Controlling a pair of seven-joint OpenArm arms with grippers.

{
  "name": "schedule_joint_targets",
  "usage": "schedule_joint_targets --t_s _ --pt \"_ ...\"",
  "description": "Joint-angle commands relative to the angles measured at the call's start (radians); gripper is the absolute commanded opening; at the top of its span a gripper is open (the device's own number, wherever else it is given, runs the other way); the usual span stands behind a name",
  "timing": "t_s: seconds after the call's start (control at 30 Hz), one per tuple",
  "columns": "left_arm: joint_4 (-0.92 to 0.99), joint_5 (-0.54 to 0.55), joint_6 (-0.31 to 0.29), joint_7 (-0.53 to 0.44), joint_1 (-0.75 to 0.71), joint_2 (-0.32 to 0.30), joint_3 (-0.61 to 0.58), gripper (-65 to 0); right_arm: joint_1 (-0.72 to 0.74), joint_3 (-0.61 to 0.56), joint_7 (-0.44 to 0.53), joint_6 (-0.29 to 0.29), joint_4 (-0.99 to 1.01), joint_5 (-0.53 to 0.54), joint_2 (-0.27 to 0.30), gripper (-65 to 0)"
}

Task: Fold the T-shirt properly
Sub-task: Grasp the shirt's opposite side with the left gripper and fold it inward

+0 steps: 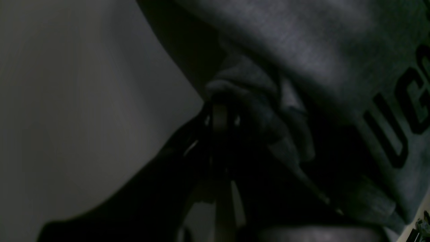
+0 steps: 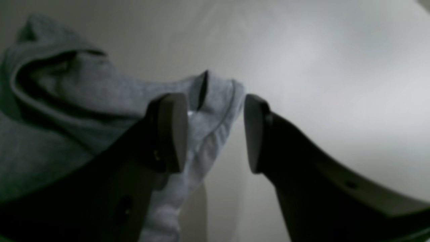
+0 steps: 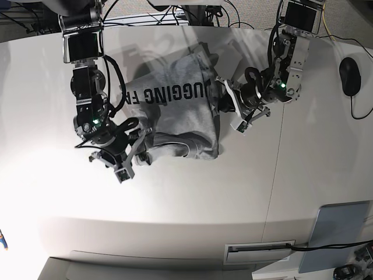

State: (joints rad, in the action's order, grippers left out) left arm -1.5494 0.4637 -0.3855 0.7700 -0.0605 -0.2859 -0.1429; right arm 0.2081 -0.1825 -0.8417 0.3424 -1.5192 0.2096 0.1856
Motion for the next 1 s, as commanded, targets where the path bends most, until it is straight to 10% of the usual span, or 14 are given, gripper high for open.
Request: schedule_joint_targets --t_s 0.0,0.2,0.5,0.97 --pt "-0.012 0.000 -0.003 0.008 0.008 -0.006 0.002 -65.0 0.039 0.005 -0.007 0.002 -0.020 0.008 0.006 -37.7" --pt "-0.012 -0.030 0.013 -0.032 0.019 -0.031 0.051 -54.9 0.040 0.008 -0.211 0.026 -0.081 0.109 0.042 -37.7" --pt "-0.012 0.099 -0.027 -0.030 0.135 -0.030 0.300 -43.9 -0.243 0.095 -0.223 0.024 -0.276 0.081 0.181 -37.7" --pt "0.248 0.098 -0.016 -0.038 0.382 0.013 -0.014 -43.9 -0.510 0.429 -0.208 0.026 -0.385 0.138 0.180 -37.7"
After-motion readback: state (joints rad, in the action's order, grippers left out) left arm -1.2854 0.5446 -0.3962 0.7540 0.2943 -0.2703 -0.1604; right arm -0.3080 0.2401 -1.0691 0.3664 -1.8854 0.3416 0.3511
